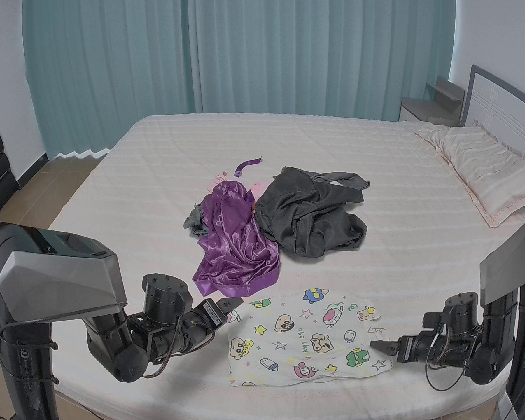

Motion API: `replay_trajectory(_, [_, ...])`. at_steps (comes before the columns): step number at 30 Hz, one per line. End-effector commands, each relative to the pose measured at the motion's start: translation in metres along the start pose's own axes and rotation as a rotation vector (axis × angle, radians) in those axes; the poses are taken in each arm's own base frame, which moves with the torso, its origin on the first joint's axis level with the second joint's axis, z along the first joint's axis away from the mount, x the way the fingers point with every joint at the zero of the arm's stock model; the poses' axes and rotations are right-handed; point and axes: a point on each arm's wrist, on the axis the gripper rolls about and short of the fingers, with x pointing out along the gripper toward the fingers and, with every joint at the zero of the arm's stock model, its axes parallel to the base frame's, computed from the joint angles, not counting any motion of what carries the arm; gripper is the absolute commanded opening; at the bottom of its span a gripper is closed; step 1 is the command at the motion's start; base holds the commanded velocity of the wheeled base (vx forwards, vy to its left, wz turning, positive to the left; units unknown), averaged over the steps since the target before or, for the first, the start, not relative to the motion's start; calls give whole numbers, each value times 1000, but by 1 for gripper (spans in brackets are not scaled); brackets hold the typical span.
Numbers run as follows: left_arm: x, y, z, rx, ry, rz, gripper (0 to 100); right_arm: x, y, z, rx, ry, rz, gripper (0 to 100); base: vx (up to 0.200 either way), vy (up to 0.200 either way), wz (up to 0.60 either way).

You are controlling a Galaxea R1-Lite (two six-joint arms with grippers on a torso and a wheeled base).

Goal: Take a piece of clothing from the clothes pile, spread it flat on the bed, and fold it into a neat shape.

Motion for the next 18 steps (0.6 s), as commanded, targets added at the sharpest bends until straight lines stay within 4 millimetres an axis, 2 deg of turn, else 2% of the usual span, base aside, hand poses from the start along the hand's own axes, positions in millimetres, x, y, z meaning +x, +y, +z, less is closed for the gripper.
replay_trajectory(1, [-14,-7,19,-9,-73,-39,100,-28,-1,28,19,-198,-51,100,0,0,0])
replay_trajectory(3, [-24,-11,27,0,-106,-61,100,-37,-1,35,25,-250,-56,100,0,0,0])
replay_trajectory(7, [-61,-26,46,47,-210,-120,100,-60,2,52,19,-381,-53,100,0,0,0])
replay_trajectory(8, [-64,-27,48,50,-221,-126,100,-62,2,53,19,-392,-52,100,0,0,0])
replay_trajectory(9, [-87,-36,57,66,-296,-154,100,-76,6,59,12,-460,-52,100,0,0,0])
replay_trajectory(12, [-120,-48,64,87,-412,-185,100,-97,12,66,2,-550,-56,100,0,0,0])
replay_trajectory(15, [-158,-52,62,145,-529,-179,100,-126,21,69,-21,-640,-31,100,0,0,0])
replay_trajectory(18, [-189,-50,57,213,-640,-150,100,-151,28,63,-48,-679,-26,100,0,0,0])
